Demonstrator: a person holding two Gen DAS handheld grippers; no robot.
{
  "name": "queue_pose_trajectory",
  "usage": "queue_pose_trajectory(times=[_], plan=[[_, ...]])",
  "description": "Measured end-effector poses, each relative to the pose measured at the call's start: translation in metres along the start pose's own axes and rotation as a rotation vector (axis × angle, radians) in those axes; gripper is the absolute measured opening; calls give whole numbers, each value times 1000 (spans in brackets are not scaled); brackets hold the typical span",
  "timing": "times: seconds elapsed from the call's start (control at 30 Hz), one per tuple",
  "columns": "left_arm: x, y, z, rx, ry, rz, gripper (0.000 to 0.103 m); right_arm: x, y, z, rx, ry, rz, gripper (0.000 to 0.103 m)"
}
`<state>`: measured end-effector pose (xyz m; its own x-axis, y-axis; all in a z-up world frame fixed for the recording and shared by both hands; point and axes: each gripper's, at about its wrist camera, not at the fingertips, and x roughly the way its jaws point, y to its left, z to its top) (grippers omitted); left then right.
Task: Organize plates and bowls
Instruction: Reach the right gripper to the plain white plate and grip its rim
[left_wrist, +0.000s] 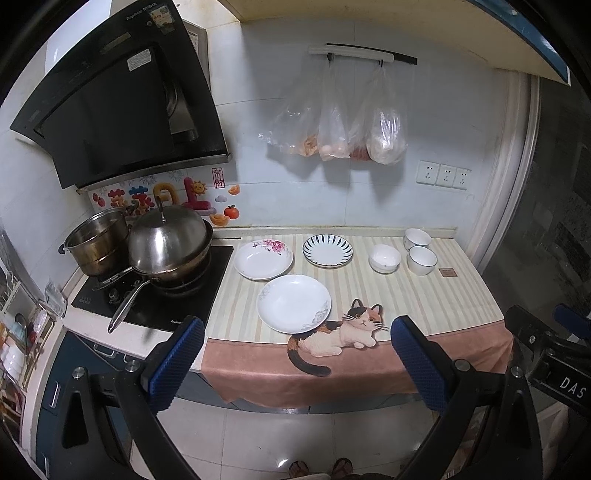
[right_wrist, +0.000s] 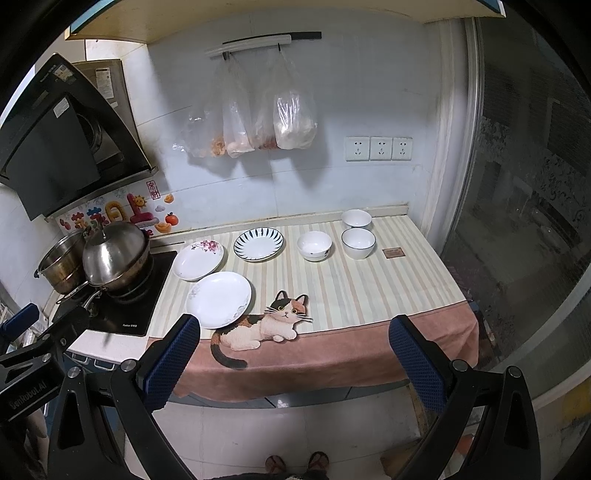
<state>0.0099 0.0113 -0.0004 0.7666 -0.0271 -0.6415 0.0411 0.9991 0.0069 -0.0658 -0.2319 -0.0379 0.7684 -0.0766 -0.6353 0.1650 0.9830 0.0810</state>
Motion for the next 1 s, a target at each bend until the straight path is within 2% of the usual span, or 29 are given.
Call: queue_pose_trajectory(times=[0.17, 0.3, 0.47, 0.6, 0.73, 0.87, 0.9, 1.0], plan=[[31, 19, 2, -28, -13, 6, 103, 21, 1, 2, 51, 10, 26, 103], [90, 44, -1, -53, 39, 57, 103, 73, 8, -3, 82, 63, 83, 103], [193, 68, -13, -40, 181, 125, 103, 178, 22, -18, 96, 245, 150, 103], [281, 84, -19, -77, 330, 101, 103, 263, 31, -26, 72, 342, 164, 103], [357, 92, -23, -103, 437, 106, 102, 356, 45, -27, 48, 447, 215, 103], [427, 95, -29, -138, 549, 91, 96, 452, 56, -26, 45, 545, 258, 103], [443, 98, -29, -156, 573, 81, 95, 476, 58, -25, 51, 574, 273, 101], [488, 106, -34, -225, 646, 45, 85, 535, 63, -22, 61, 623, 292, 95]])
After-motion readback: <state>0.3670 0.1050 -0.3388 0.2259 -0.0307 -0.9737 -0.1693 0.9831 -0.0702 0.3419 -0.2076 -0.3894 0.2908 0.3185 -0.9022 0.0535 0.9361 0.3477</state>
